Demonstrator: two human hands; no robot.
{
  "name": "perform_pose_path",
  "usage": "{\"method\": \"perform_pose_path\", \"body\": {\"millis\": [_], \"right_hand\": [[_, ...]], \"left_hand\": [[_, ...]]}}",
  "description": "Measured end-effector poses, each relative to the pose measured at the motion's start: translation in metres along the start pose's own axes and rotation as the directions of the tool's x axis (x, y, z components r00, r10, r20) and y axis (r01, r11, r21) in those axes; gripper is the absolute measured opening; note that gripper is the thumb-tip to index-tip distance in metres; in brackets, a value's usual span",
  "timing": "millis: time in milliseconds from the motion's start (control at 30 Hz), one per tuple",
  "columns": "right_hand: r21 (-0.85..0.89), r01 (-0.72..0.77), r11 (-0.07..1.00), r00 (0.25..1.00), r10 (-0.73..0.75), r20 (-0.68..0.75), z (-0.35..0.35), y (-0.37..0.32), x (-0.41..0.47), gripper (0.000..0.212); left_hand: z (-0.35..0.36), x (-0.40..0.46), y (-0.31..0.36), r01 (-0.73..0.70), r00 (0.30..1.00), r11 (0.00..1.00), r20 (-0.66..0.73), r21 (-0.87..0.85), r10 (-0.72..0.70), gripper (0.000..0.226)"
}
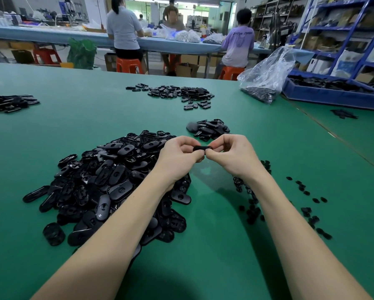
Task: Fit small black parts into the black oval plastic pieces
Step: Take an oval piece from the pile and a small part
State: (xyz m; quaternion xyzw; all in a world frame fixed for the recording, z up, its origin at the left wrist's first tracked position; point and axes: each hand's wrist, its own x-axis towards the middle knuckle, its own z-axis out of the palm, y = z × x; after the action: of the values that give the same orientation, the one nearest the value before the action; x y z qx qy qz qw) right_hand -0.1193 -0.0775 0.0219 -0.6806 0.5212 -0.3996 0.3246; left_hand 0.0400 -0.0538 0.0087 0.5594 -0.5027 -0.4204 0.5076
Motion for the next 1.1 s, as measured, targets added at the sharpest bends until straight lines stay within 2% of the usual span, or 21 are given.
{"method": "perform_pose_path", "body": {"millis": [167,300,367,467,733,967,1100], "right_hand": [[-0.013,0.025,1.000,1.000,-0.025,0.007,0.002,0.002,0.000,0.013],[-0.003,0.103,0.995,0.995,-0.103,0.012,-0.005,0.002,0.000,0.011],[-0.071,0.158,0.985,0.987,-0.154,0.051,-0.007,0.003,-0.001,0.018],[-0.187,0.179,0.966,0.984,-0.177,0.028,-0.003,0.006,-0.001,0.019],[-0.280,-0.087,0.956,0.972,0.020,-0.233,-0.009,0.024,0.019,0.014],[-0.309,-0.254,0.917,0.954,0.184,-0.239,0.007,0.017,0.081,0.010],[-0.298,-0.332,0.895,0.928,0.253,-0.275,0.013,0.016,0.106,0.022]], "left_hand": [[0.000,-0.001,-0.001,-0.022,1.000,1.000,-0.002,0.010,0.022,0.016],[-0.002,0.000,0.000,-0.057,0.998,0.995,0.017,-0.079,0.059,0.018],[-0.004,0.001,-0.001,-0.037,0.999,0.995,0.023,-0.096,0.039,0.028],[-0.006,0.002,-0.003,-0.011,0.999,0.993,0.040,-0.119,0.016,0.032],[-0.014,0.012,-0.003,-0.049,0.998,0.997,-0.044,-0.061,0.046,0.012],[-0.016,0.015,-0.007,-0.036,0.999,0.996,-0.041,-0.086,0.033,0.005],[-0.020,0.017,-0.007,-0.026,0.999,0.994,-0.048,-0.102,0.021,0.004]]}}
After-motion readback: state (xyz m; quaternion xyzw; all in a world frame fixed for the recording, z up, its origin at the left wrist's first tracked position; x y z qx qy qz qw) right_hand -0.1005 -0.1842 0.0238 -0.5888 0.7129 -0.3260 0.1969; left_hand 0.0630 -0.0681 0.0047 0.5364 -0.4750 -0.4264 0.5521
